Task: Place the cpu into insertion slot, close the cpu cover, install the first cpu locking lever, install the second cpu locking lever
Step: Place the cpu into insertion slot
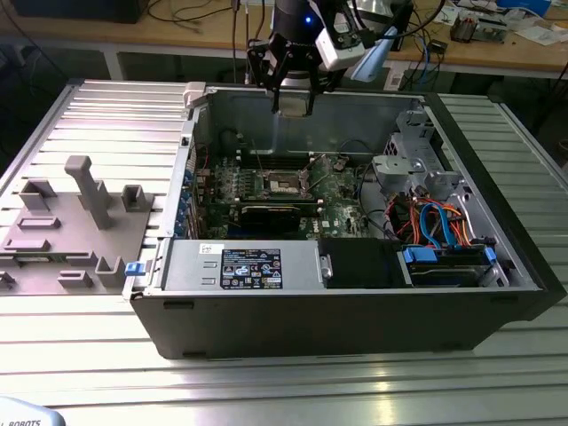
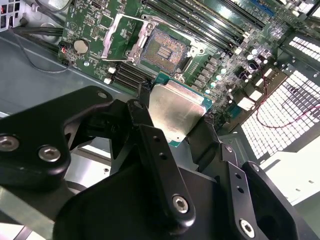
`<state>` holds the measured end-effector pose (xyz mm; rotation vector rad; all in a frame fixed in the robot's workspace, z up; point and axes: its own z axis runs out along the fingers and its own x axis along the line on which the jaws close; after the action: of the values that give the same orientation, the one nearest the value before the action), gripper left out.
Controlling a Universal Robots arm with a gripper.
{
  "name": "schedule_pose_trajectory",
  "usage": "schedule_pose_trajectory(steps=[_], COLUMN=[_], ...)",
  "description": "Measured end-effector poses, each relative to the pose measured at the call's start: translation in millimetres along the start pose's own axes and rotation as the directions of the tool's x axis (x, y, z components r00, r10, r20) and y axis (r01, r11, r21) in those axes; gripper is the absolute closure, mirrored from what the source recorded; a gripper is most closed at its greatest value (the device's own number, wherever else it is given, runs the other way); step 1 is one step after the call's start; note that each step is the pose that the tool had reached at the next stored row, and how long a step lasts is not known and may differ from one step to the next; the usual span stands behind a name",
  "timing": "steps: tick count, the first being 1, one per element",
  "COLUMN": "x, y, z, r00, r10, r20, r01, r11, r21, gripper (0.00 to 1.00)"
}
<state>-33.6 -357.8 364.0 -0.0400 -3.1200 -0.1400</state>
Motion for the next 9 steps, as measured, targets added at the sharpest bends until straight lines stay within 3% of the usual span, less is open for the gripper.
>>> schedule_pose_trajectory(steps=[9], x=[0.0], y=[-0.2], z=[2.3], r00=[1.0], r10=[0.0], r20=[0.0], r01=[0.0], r11=[1.0], r21=[-0.0001], gripper=[0.45])
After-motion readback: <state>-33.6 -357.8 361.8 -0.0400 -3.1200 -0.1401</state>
